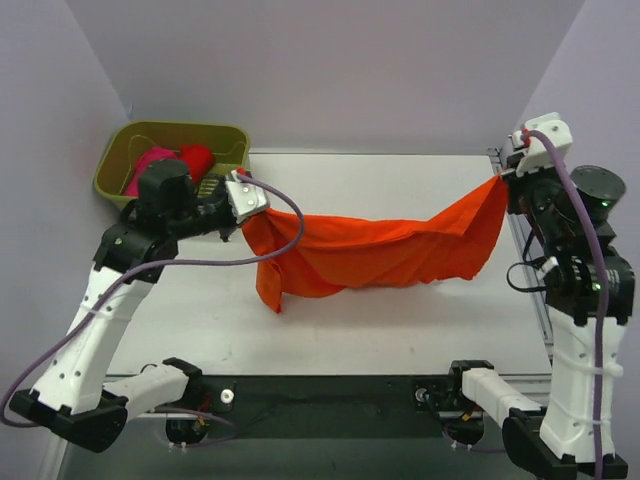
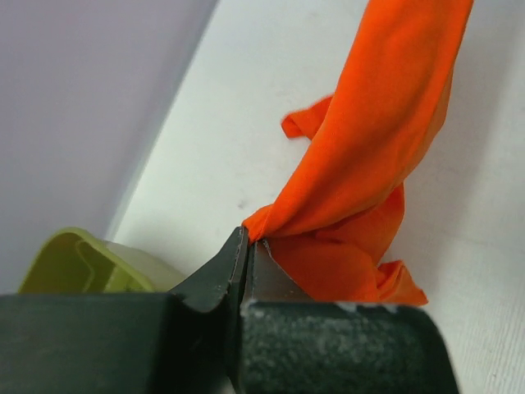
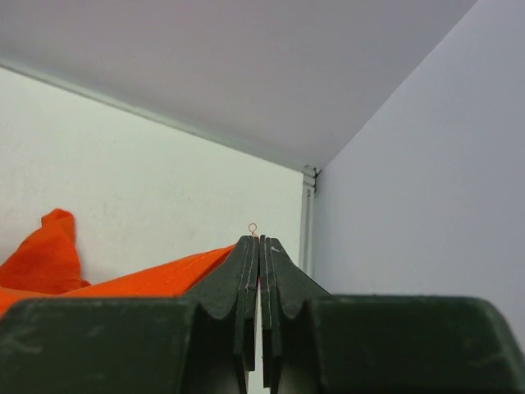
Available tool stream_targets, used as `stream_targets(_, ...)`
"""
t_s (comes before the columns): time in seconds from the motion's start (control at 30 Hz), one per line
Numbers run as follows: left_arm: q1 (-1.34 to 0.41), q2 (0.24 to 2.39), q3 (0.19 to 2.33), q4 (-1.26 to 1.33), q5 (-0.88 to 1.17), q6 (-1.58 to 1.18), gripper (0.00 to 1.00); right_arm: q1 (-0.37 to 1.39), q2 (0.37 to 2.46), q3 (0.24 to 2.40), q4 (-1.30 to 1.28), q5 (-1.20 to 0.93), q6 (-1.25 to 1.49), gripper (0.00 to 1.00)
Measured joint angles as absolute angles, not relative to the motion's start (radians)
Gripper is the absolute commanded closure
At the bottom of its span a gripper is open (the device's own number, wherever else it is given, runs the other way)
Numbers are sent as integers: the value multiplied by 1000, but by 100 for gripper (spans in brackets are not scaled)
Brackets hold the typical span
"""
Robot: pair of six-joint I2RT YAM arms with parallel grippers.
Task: Roll the t-shirts
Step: Flatten out the T-shirt at the center of the board.
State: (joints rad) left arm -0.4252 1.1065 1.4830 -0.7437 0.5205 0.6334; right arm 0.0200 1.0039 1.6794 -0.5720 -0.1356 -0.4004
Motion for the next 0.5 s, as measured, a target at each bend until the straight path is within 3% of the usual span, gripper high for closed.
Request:
stream_targets(0.17,-432,1233,1324,-739,518,706,89,7,1072,1426,-510,-152,-401,100)
stream_targets(0.3,-432,1449,1252,-695,483,743,78,-45,1255,1288,-459,-196,-391,100)
stream_targets(0.43,-431,1723,1312,-609,388,700,58,-81,1485,1295,-426,-224,-373,100)
stream_targets(0.47,-432,1790,1357,-598,351,668,47,-88,1548,1322,-424,-228,-365,100)
stream_targets(0.5,-431,1841,1396,-571,320,638,47,-97,1612,1357,-422,-230,-357,100)
